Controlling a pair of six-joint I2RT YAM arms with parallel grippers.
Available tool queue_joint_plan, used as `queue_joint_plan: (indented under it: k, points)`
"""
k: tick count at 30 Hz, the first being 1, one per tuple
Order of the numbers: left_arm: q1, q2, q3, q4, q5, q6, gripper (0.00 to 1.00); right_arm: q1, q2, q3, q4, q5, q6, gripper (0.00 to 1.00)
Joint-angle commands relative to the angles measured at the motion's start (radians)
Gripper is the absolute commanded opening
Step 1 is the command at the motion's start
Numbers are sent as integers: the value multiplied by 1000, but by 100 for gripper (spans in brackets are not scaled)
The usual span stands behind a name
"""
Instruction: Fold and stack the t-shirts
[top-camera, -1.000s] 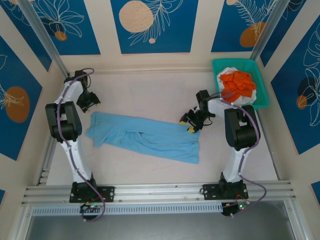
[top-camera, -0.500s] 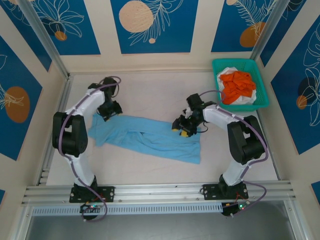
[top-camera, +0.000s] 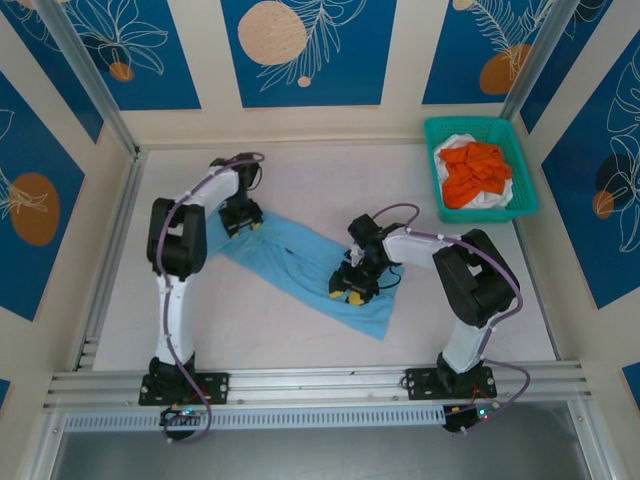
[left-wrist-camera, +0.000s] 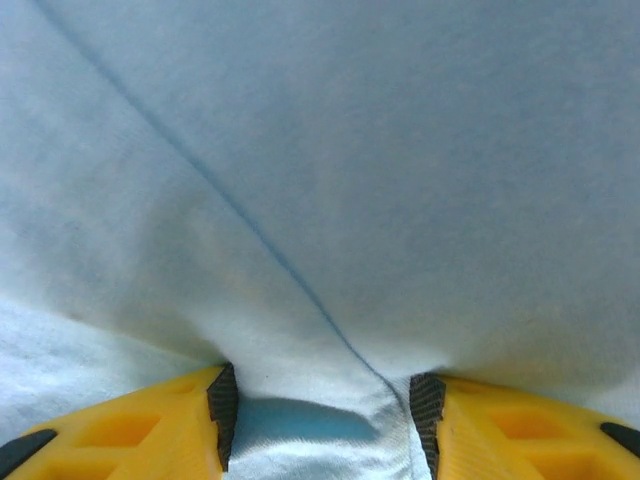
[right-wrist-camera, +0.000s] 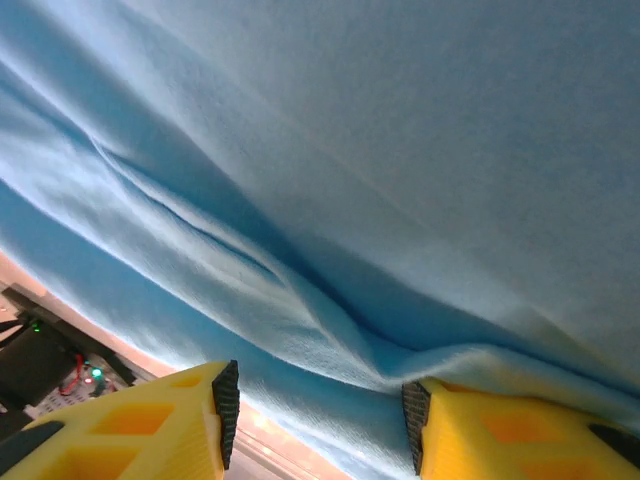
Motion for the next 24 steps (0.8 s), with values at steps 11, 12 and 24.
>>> queue_joint_plan:
  k: [11, 12, 24]
  points:
    - [-165, 515, 810, 183, 123, 128, 69, 221, 231, 51, 133, -79, 272, 53]
    - [-169, 513, 811, 205, 118, 138, 71, 246, 246, 72, 144, -70, 301, 54]
    - [-102, 265, 813, 155, -91, 200, 86, 256, 99, 35, 245, -37, 681, 68]
